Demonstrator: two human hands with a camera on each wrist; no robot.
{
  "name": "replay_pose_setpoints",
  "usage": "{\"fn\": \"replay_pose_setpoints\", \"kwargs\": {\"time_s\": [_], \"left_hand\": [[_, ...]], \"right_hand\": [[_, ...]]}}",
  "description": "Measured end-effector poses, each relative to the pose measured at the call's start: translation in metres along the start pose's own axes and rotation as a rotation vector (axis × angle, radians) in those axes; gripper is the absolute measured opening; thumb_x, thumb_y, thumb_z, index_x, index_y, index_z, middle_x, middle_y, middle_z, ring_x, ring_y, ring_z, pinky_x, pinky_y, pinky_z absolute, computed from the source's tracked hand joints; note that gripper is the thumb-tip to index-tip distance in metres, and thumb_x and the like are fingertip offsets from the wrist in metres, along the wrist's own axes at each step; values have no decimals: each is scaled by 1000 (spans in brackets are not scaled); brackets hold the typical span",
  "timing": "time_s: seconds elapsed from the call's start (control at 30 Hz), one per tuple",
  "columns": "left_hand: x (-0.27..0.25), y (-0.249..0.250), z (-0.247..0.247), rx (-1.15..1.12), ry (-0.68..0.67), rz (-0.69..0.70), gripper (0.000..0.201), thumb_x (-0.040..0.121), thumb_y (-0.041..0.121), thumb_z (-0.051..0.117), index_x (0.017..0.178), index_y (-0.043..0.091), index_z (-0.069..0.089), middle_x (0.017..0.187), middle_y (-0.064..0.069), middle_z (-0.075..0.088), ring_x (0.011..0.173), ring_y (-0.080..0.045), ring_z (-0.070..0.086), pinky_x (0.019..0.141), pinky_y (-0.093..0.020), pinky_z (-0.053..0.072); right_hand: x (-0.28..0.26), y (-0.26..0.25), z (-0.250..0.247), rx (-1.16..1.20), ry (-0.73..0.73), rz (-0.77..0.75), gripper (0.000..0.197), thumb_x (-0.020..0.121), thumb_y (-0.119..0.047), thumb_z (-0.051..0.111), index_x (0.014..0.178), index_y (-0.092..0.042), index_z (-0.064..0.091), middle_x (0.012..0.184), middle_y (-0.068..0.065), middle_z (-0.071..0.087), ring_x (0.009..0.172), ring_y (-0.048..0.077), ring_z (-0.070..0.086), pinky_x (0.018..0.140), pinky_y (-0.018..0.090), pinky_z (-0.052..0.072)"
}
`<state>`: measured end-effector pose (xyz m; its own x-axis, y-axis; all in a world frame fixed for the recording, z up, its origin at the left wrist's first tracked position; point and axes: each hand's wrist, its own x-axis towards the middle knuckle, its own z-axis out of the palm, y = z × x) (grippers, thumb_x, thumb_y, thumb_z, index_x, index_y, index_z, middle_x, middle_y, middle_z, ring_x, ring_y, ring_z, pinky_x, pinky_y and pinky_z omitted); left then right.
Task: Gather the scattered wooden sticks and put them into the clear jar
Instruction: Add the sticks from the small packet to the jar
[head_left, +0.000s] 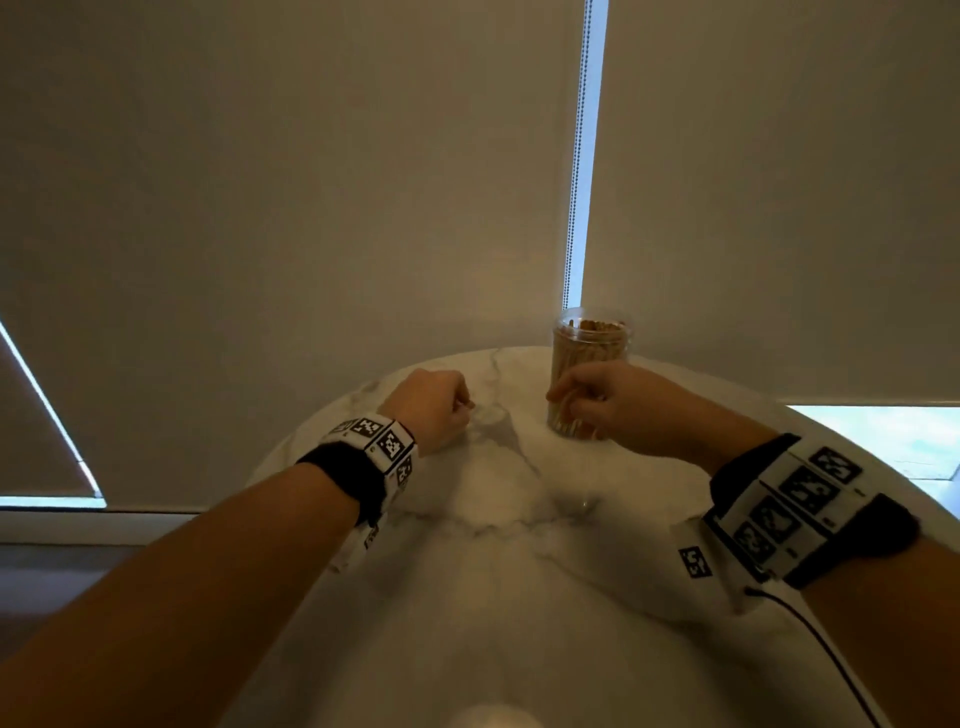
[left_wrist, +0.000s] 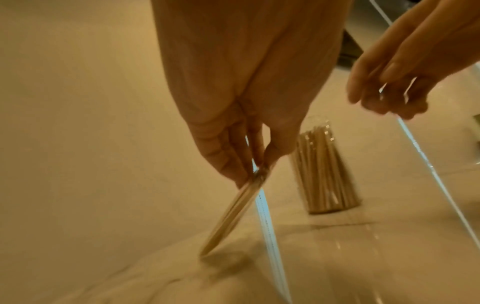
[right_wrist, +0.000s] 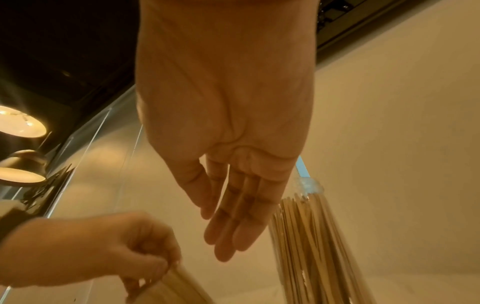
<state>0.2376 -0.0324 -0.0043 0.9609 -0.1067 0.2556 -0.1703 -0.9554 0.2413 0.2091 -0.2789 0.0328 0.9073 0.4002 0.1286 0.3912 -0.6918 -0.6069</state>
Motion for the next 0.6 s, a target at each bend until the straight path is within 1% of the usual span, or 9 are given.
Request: {"fn": "replay_pose_setpoints", "kwargs": {"time_s": [0.1,0.17,0.23,0.3,0.37,0.43,0.5,0.57,0.6], "left_hand": [[-24,16,-8,-184,140,46,16,91,25,65,100,14,71,92,1,70,84,-17,63,75,-30,52],[-34,23,-12,-345,201,34,12,90,25,66,95,16,72,88,2,71,82,-14,66,76,-30,55],[-40,30,-15,-481,242,33,10,91,24,66,94,17,72,86,5,73,82,-10,67,77,-28,56],[-41,36,-20,-639,266,32,10,93,22,65,96,15,72,87,3,74,82,-10,69,74,-26,57],[-40,42,-25,-892,271,0,11,95,16,63,98,10,71,89,-5,75,79,-16,70,71,-30,59],[-37,47,-28,-1143,282,-77,13,97,14,61,102,6,70,89,-8,73,78,-18,69,68,-31,59],[-34,51,-27,-1376,261,-171,29,98,30,60,110,5,68,92,-7,72,84,-19,69,72,-30,58],[-30,52,-20,-1569,134,-232,59,91,58,53,120,8,64,107,-10,73,99,-22,70,85,-35,57],[-29,53,-15,-1601,58,-246,70,86,67,51,123,8,63,112,-13,72,105,-25,70,90,-38,57]], "right_hand": [[-8,6,10,71,-28,31,28,93,-17,57,118,-31,59,100,-5,71,85,10,69,78,34,56],[-13,7,18,20,-45,44,45,93,-23,63,135,-34,50,125,-1,65,106,16,64,91,32,52],[-19,5,26,-75,-75,41,68,91,-28,68,150,-35,35,147,1,48,130,19,51,102,27,41],[-23,1,32,-103,-94,33,74,92,-31,68,154,-34,27,154,0,41,138,20,42,109,31,36],[-24,3,34,-44,-71,32,60,95,-30,63,149,-30,37,143,-1,54,128,17,52,105,32,40],[-26,5,32,142,-24,24,35,98,-22,59,133,-25,56,113,-3,69,100,14,64,91,35,51],[-28,7,29,342,40,25,22,99,-16,58,119,-18,67,88,-2,73,77,14,68,77,35,59],[-29,8,25,403,96,23,20,98,-18,60,114,-16,71,84,1,75,71,16,71,72,31,61],[-30,8,23,423,102,16,19,97,-19,61,113,-15,72,86,2,75,72,16,72,70,28,61]]}}
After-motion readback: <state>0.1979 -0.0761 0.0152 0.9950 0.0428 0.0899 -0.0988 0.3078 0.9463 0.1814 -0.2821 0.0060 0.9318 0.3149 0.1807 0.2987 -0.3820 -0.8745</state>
